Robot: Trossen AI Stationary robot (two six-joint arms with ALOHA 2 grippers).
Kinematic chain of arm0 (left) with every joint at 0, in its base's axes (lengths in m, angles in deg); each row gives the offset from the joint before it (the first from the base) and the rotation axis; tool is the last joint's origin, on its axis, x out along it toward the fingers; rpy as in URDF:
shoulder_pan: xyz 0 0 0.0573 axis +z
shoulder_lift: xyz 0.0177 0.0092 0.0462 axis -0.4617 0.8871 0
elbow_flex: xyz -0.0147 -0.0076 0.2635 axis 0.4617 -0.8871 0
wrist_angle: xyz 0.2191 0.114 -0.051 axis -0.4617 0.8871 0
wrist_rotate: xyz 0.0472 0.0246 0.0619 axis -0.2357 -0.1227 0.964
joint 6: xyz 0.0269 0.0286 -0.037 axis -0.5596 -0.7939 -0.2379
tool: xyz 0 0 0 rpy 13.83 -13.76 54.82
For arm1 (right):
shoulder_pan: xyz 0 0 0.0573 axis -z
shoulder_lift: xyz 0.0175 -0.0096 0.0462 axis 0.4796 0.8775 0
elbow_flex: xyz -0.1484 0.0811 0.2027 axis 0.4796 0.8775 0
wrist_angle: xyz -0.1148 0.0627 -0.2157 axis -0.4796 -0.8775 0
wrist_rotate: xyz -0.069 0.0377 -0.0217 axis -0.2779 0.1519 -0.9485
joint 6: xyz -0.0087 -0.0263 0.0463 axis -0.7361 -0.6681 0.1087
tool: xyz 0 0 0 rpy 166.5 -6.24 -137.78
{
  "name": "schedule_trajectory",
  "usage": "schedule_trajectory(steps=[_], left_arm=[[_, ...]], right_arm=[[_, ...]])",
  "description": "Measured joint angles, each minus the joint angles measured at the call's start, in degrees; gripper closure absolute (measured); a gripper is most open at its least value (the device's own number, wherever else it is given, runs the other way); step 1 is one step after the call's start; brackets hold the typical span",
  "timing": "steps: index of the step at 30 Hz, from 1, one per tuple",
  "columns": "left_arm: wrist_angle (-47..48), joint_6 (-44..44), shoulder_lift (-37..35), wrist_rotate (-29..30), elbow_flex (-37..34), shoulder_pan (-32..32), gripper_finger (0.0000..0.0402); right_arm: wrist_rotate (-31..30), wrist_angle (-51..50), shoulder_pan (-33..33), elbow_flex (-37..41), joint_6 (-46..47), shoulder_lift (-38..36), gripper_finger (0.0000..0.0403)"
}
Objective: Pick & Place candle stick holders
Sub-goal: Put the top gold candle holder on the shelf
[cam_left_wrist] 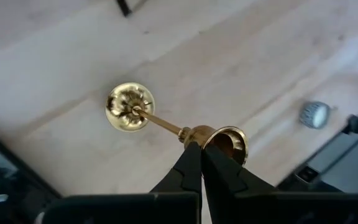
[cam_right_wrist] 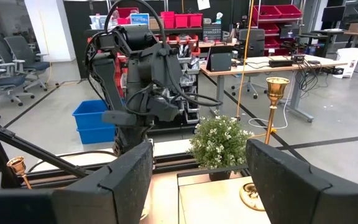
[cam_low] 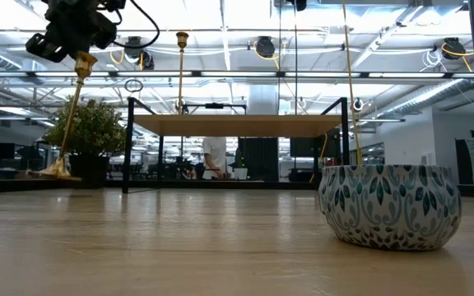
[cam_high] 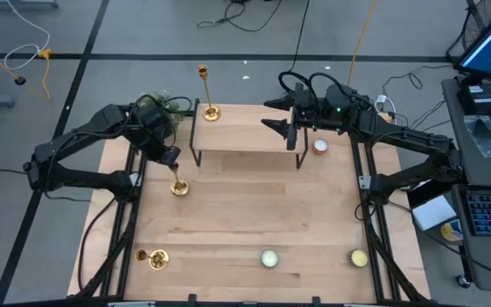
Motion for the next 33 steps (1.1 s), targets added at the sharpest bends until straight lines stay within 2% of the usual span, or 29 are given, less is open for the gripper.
schedule_trajectory(steps=[6,17,24,33], left_arm=[[-1.35,2.07,0.04,-0.85,4.56,-1.94,0.0401],[-1.81,9.34,2.99,-0.52,20.05,-6.95,0.0401],[-0.85,9.50,9.97,-2.45,30.52,-8.89,0.0401],[11.31,3.24,24.03,-2.42,51.77,-6.62,0.0401]], right_arm=[[-0.09,0.24,0.01,0.00,0.01,0.00,0.0154],[-0.20,0.24,0.00,0.00,0.02,-0.01,0.0154],[-0.20,0.22,0.01,0.00,0.03,0.00,0.0154],[-0.04,0.22,0.01,0.00,-0.59,-0.01,0.0154]])
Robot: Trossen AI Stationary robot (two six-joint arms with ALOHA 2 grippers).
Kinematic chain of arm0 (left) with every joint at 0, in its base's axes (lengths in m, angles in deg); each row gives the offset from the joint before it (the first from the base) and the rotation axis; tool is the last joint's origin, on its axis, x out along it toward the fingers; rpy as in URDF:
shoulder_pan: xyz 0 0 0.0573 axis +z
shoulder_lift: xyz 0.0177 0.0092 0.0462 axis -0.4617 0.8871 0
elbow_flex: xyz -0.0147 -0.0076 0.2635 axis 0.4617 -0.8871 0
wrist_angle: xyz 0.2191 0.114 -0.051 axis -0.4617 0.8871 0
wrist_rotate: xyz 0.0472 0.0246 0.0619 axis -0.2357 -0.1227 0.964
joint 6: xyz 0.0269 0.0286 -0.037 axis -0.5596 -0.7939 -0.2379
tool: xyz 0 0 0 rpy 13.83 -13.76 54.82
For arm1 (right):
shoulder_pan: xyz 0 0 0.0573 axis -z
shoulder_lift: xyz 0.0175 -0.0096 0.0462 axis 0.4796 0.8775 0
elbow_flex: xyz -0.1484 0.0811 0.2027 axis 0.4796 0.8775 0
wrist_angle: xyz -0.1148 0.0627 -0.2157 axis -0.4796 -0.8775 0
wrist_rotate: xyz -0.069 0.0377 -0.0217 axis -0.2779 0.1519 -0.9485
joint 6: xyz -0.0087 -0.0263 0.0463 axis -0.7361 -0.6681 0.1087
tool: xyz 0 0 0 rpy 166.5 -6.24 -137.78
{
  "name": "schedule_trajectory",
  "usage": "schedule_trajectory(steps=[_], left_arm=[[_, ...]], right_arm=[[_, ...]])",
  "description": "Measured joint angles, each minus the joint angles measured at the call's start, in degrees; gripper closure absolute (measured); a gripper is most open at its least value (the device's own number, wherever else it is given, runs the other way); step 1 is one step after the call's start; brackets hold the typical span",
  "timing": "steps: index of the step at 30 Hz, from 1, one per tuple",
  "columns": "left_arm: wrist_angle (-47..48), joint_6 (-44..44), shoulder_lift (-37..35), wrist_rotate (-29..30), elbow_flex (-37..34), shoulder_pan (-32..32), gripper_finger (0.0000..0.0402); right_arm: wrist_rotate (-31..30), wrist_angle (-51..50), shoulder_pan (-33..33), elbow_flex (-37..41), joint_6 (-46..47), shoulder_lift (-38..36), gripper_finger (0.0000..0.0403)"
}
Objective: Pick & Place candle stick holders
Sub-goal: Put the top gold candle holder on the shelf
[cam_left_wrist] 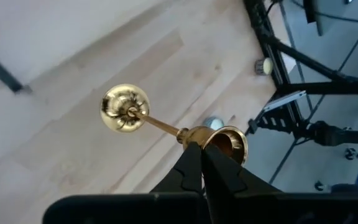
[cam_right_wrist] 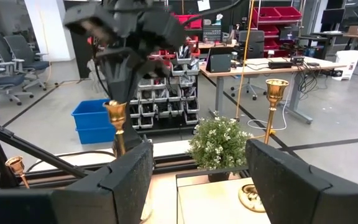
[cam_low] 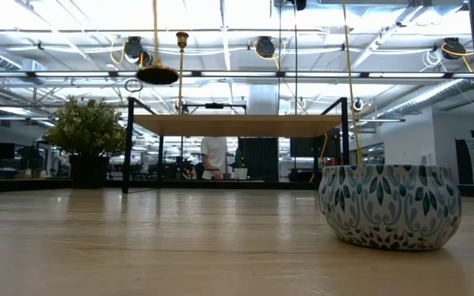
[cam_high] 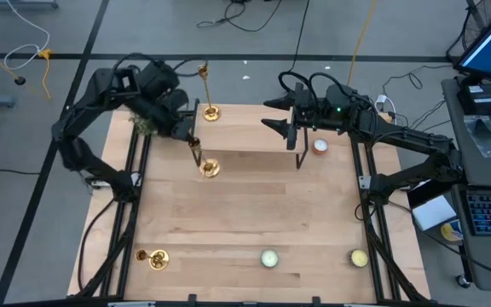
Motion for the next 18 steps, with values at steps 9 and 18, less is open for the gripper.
schedule_trajectory(steps=[9,18], left_arm=[[-0.12,-2.55,8.66,-1.49,12.85,8.84,0.0401],[-0.03,-5.09,9.41,0.04,12.86,17.39,0.0401]], right_arm=[[0.02,-0.09,0.00,0.00,-1.34,-0.01,0.0154],[0.02,-0.52,0.03,0.00,-2.60,0.01,0.0154]])
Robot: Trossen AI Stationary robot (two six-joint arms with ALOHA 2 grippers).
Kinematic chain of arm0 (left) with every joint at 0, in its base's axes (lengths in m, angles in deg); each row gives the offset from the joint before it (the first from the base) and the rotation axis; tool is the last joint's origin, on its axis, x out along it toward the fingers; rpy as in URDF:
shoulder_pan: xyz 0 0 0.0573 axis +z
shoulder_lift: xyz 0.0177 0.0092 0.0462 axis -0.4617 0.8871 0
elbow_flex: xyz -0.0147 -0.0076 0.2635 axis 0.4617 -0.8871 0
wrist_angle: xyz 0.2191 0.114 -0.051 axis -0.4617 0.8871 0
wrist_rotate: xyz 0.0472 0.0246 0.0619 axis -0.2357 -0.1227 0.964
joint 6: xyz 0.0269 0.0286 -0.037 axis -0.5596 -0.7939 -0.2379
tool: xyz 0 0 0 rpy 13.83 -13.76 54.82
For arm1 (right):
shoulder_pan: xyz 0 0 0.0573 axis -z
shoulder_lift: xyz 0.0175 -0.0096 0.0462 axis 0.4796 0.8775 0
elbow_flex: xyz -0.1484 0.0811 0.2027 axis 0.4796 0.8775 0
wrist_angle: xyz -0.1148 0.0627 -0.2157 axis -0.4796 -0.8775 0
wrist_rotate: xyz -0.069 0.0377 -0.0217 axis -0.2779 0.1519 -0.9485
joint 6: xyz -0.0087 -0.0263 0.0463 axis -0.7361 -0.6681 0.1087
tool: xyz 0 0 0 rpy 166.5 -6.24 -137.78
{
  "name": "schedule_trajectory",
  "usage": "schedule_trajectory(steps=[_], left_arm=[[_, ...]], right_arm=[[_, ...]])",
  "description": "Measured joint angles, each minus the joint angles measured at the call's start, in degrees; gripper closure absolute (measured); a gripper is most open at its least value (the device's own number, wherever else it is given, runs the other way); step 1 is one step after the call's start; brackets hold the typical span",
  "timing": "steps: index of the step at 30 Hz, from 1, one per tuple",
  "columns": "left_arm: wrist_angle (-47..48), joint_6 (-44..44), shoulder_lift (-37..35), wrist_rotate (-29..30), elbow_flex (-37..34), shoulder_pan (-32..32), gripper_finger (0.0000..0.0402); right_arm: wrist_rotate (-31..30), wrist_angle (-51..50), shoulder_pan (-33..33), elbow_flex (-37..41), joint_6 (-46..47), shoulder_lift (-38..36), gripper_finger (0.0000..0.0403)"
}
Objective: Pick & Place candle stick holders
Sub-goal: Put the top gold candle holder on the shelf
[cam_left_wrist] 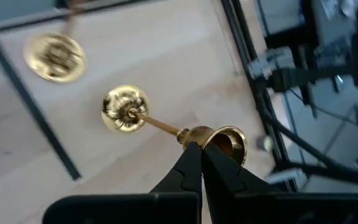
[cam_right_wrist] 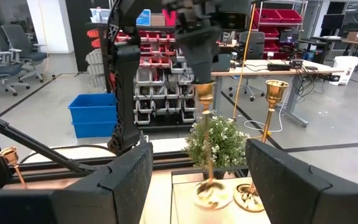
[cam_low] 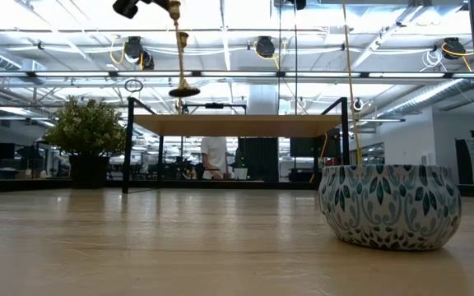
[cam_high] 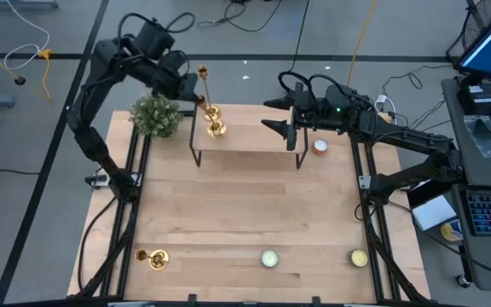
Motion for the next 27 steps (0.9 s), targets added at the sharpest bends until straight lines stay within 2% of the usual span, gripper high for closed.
schedule_trajectory(steps=[8,15,27], left_arm=[[0.00,-1.12,0.34,1.40,0.00,4.25,0.0402],[-0.02,-1.35,2.03,-0.24,-0.02,4.39,0.0402],[-0.03,-2.29,2.97,1.67,-0.02,4.35,0.0402]], right_arm=[[0.00,0.02,0.02,0.00,0.00,0.00,0.0154],[0.00,0.02,0.04,0.00,0.00,0.00,0.0154],[0.00,-1.19,0.04,0.00,0.01,0.00,0.0154]])
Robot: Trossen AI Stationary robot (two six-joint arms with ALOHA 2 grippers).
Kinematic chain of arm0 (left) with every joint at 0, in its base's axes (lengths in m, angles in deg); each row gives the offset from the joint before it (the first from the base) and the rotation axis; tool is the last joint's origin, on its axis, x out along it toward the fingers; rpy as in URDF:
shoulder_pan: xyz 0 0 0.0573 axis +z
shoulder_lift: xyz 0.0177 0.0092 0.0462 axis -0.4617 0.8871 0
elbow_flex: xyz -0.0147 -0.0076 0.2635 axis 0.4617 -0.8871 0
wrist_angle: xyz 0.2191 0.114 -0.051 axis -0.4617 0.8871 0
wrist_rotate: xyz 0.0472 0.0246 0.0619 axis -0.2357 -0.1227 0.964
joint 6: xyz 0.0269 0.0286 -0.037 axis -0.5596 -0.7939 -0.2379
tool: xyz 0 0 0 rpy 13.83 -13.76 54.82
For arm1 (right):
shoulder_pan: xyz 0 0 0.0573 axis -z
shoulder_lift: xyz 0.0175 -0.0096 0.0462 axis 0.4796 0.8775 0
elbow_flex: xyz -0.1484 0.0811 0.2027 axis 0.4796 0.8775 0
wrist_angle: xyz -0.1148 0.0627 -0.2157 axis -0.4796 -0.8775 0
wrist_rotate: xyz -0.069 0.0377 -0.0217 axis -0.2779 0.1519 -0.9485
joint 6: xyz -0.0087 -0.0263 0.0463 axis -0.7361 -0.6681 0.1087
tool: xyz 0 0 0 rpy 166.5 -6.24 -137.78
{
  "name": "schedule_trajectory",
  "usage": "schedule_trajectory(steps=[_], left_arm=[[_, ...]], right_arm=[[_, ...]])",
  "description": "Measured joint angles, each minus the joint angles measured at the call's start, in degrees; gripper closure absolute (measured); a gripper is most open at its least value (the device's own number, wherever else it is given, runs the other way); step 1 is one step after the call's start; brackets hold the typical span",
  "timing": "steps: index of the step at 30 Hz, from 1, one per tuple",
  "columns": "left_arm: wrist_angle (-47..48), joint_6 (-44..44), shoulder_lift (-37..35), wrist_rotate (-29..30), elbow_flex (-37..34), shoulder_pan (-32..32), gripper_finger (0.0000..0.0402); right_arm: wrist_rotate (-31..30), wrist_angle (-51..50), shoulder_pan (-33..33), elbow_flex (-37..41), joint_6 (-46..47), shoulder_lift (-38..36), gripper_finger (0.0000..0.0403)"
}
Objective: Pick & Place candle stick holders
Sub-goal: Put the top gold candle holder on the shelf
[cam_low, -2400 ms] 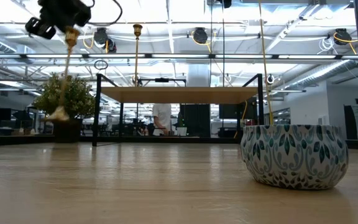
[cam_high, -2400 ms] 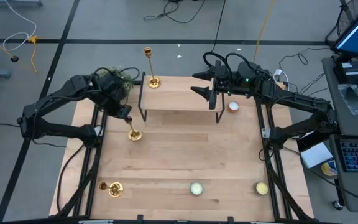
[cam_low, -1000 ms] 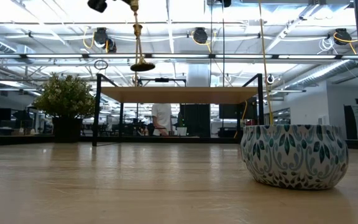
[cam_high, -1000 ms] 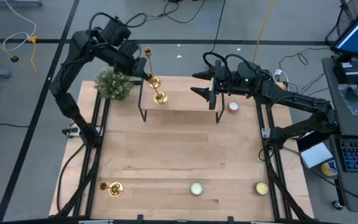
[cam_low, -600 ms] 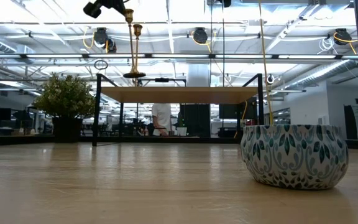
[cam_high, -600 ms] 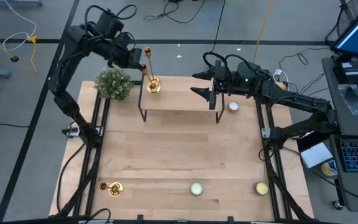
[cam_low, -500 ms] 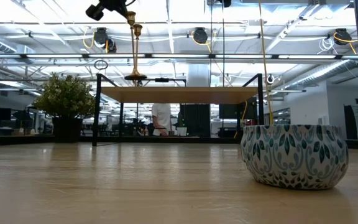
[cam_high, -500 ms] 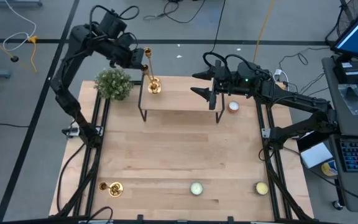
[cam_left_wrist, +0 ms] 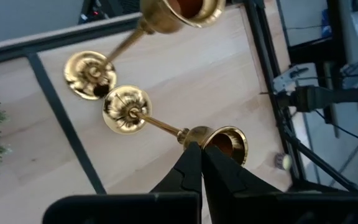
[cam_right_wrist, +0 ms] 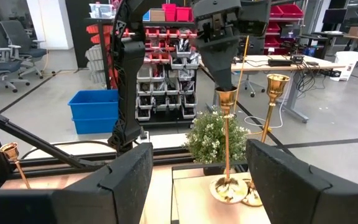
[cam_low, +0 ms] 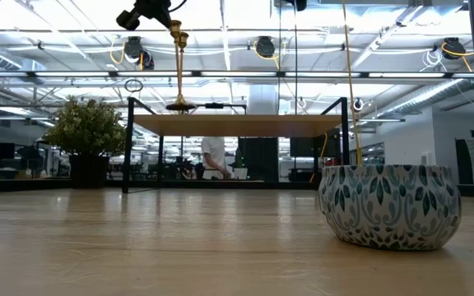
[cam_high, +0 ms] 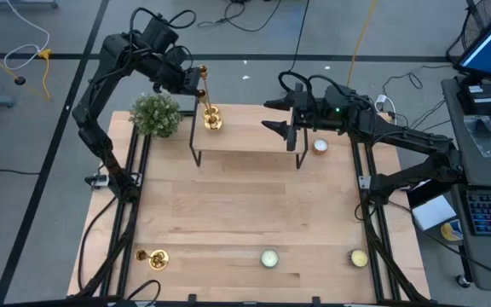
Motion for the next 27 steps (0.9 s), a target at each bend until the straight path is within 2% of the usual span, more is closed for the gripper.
schedule_trajectory(steps=[11,27], left_arm=[[-0.02,-0.92,0.00,2.98,-0.68,-0.37,0.0402],[0.00,-0.88,0.00,2.94,-1.07,-0.40,0.0402]], right_arm=[[0.00,-1.75,0.00,0.00,0.01,-0.01,0.0154],[0.00,-1.83,0.00,0.00,0.01,-0.02,0.0154]])
